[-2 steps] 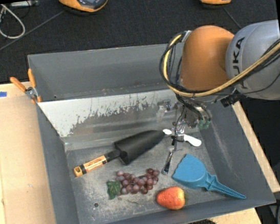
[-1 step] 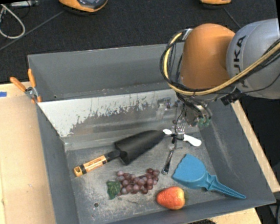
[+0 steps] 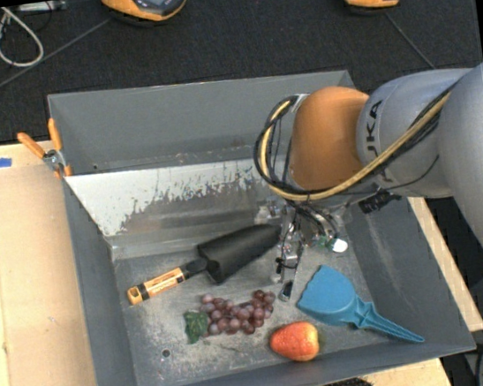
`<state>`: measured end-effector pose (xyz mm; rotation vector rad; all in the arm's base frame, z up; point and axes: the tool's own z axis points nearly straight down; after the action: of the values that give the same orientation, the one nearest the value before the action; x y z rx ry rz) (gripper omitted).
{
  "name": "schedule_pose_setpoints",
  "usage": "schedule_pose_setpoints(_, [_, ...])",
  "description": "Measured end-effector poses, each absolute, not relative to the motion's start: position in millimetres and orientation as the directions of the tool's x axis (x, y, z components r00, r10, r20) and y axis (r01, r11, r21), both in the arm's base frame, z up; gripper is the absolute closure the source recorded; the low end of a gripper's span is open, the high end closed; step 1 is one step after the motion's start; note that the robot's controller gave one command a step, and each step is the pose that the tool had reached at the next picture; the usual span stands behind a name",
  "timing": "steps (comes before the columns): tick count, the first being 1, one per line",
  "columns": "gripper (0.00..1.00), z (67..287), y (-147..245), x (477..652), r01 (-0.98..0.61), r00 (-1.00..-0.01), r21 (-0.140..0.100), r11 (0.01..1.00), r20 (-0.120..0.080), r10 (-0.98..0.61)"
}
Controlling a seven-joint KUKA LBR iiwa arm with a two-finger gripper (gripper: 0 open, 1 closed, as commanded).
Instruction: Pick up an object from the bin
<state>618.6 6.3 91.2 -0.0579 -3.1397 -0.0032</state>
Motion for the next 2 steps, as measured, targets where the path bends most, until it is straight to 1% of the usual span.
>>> schedule_pose_setpoints(1, [1.0, 70.1, 12.1, 622.1, 0.005, -1.0, 0.001, 1.0, -0.012, 0.005])
schedule_pose_setpoints(2, [1.0, 70.1, 12.1, 622.1, 0.005, -1.0, 0.001, 1.0, -0.012, 0.005])
